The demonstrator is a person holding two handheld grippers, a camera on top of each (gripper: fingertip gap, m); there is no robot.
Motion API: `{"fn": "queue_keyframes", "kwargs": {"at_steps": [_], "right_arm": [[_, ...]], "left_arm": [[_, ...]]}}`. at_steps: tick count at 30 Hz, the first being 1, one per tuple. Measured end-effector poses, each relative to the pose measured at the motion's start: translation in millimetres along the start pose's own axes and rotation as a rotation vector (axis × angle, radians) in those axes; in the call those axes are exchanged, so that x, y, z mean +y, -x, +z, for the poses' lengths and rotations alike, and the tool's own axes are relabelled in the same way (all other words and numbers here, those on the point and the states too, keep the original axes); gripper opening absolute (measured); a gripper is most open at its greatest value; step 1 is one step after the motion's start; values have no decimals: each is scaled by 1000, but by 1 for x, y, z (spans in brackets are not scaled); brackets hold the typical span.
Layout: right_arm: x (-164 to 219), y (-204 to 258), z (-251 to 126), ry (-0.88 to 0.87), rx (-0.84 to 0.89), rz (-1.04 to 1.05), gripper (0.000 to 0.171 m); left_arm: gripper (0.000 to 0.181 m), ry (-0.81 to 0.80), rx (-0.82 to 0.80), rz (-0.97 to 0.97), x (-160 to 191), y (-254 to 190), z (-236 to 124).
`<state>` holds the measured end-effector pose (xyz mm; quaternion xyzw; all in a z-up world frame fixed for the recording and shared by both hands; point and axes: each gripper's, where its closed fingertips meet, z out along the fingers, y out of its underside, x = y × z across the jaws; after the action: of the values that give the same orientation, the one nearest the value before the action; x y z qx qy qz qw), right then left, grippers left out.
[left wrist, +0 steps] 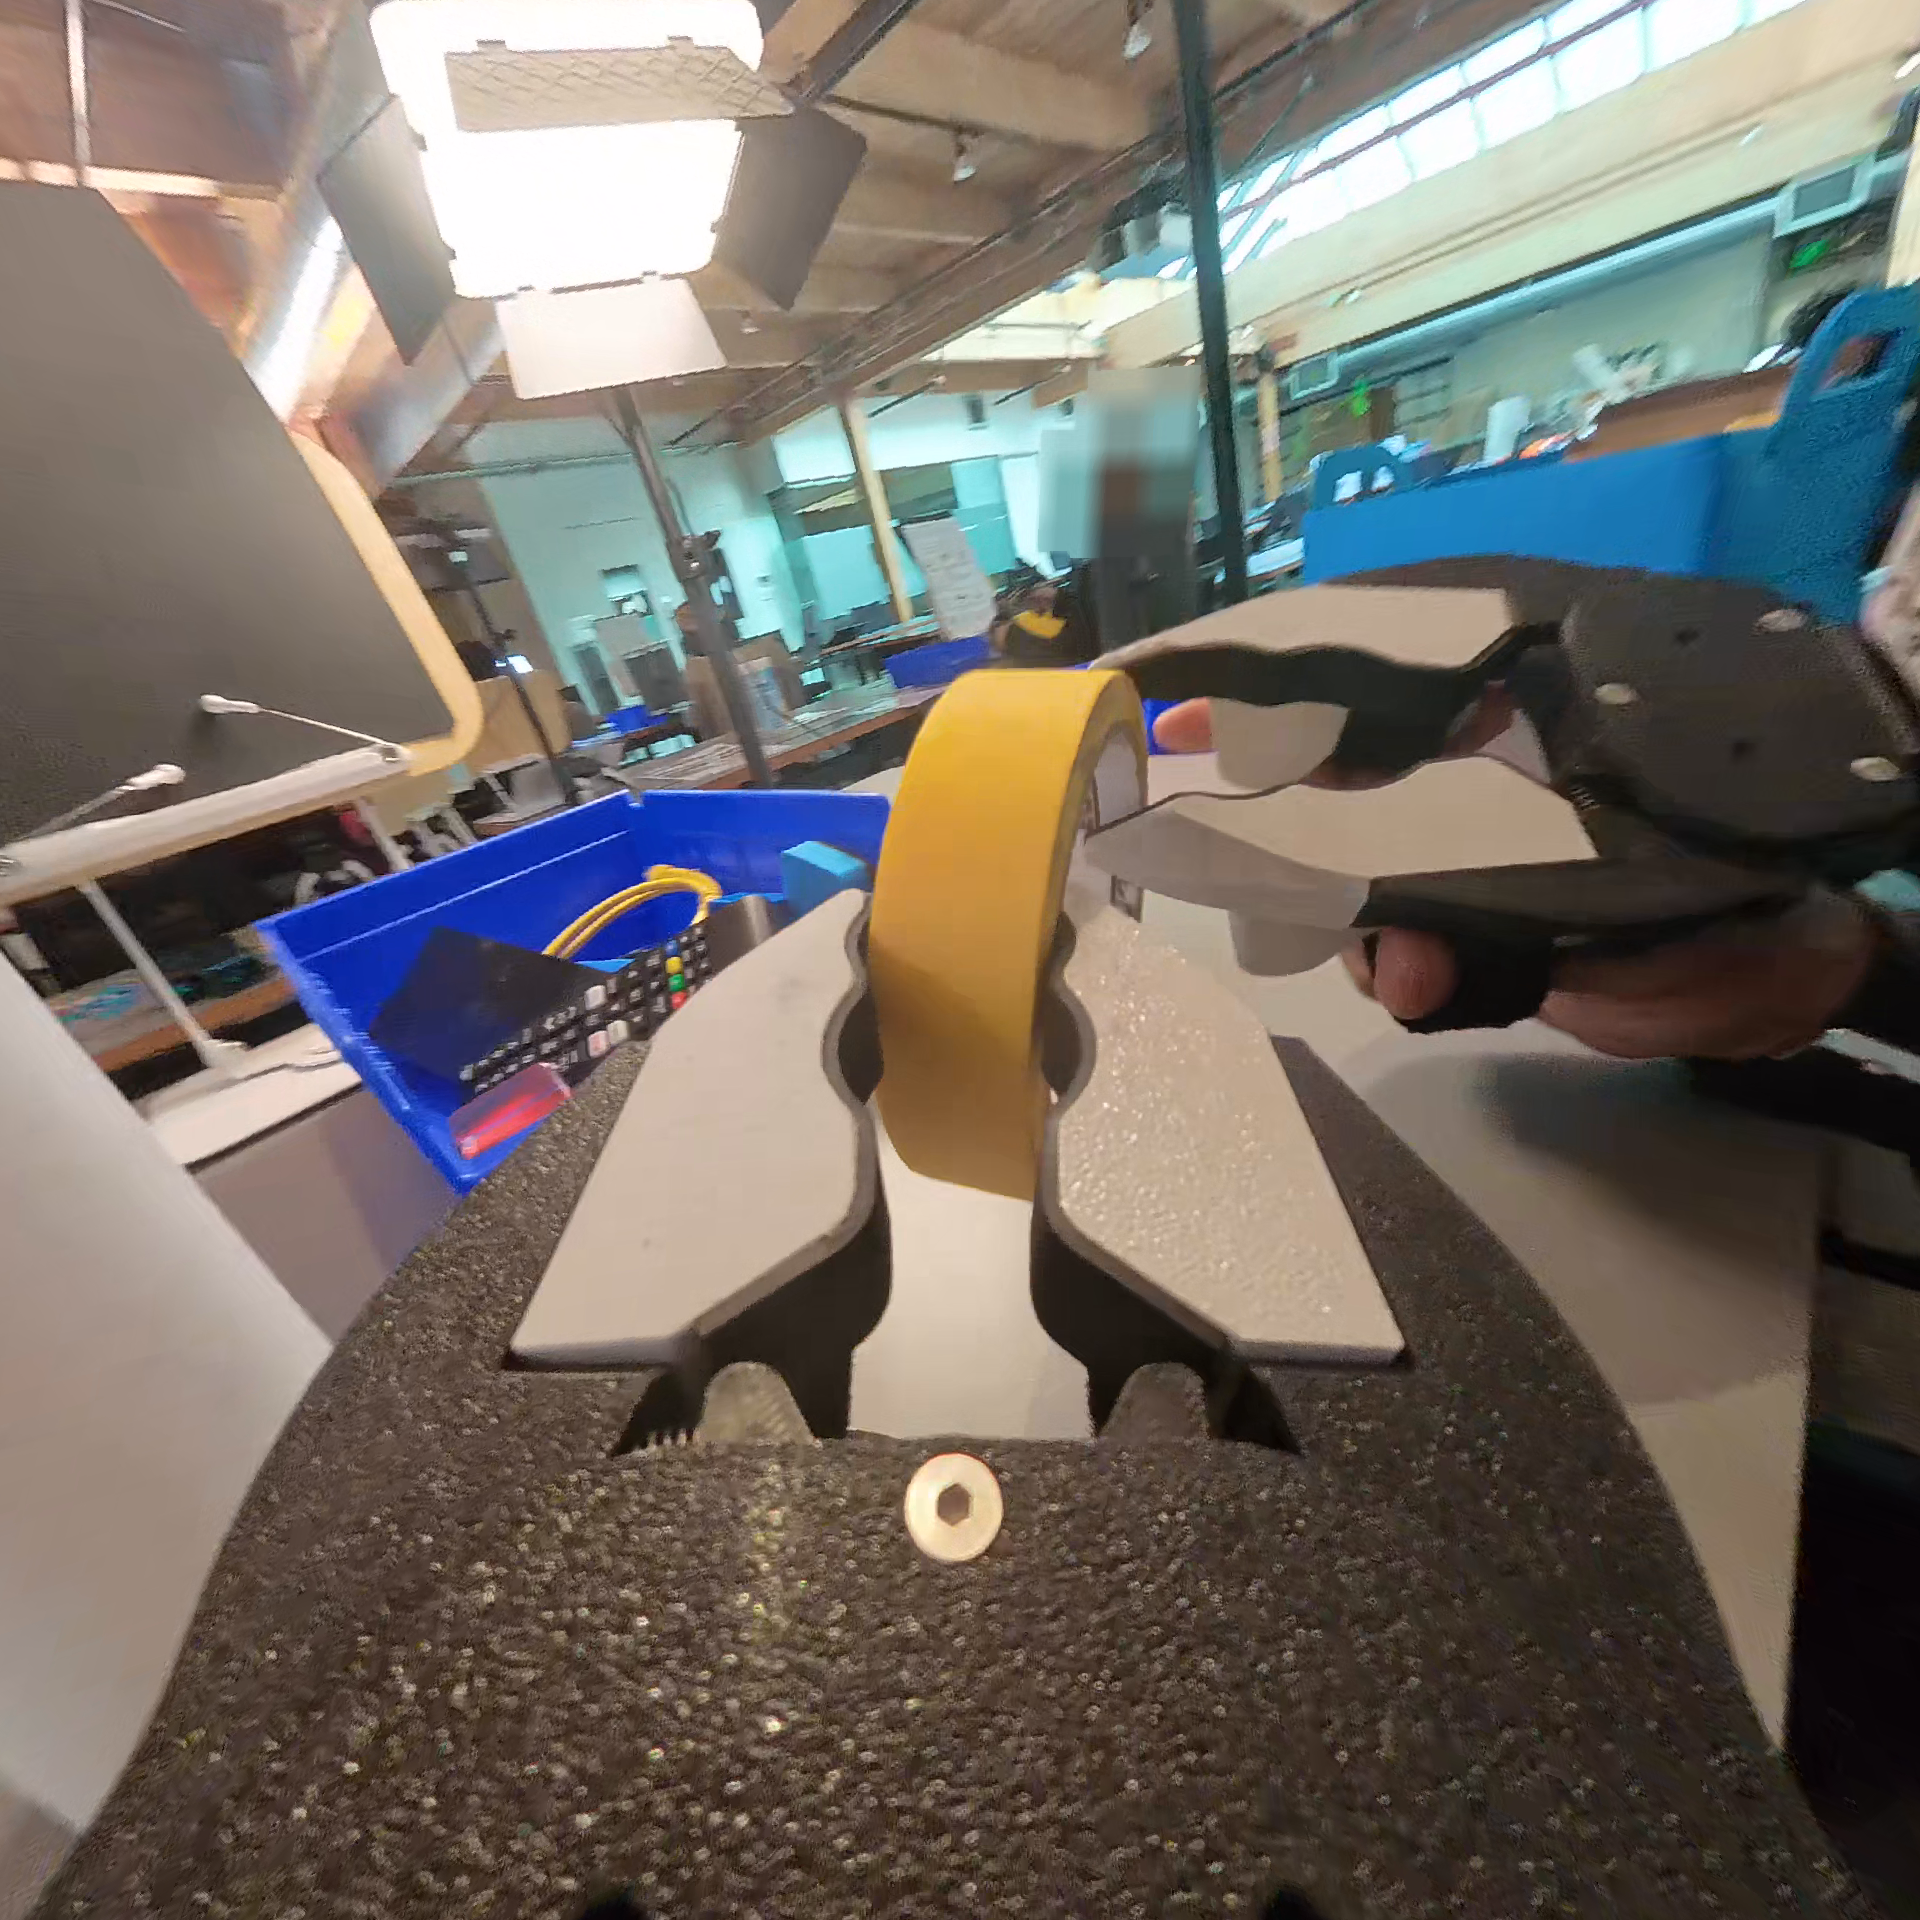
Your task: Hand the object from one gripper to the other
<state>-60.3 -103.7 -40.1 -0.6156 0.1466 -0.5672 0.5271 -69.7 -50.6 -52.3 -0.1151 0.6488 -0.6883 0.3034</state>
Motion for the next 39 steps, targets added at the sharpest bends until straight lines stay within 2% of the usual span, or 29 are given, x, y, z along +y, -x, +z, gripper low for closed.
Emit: {"fn": "queue_keyframes", "kwargs": {"at_steps": [5,14,18,19,23,27,31,34,37,38,39], "right_arm": [[-8,0,-3,-20,84,-158,42],[-10,21,-1,-10,92,-384,38],[-6,20,1,20,118,-442,12],[-6,18,1,26,128,-447,11],[-5,2,-1,25,155,-324,10],[6,-28,-4,24,152,-2,10],[9,-48,-9,-16,129,263,10],[8,-45,-8,-21,121,272,10],[2,-33,-6,-25,107,181,10],[-1,-27,-6,-37,96,143,10],[-6,-22,-6,-57,81,111,10]], "left_arm": [[27,55,-61,131,7,-7,6],[27,98,-78,183,14,-9,10],[28,102,-66,194,14,-12,11],[28,85,-49,181,12,-14,11],[46,-23,55,45,-4,-22,6],[64,-84,188,-157,-14,-26,2],[69,-95,253,-291,-16,-27,2],[69,-86,260,-261,-16,-31,3],[69,-61,256,-204,-13,-38,5],[67,-54,250,-187,-12,-40,6],[57,-54,241,-167,-12,-40,6]]}}
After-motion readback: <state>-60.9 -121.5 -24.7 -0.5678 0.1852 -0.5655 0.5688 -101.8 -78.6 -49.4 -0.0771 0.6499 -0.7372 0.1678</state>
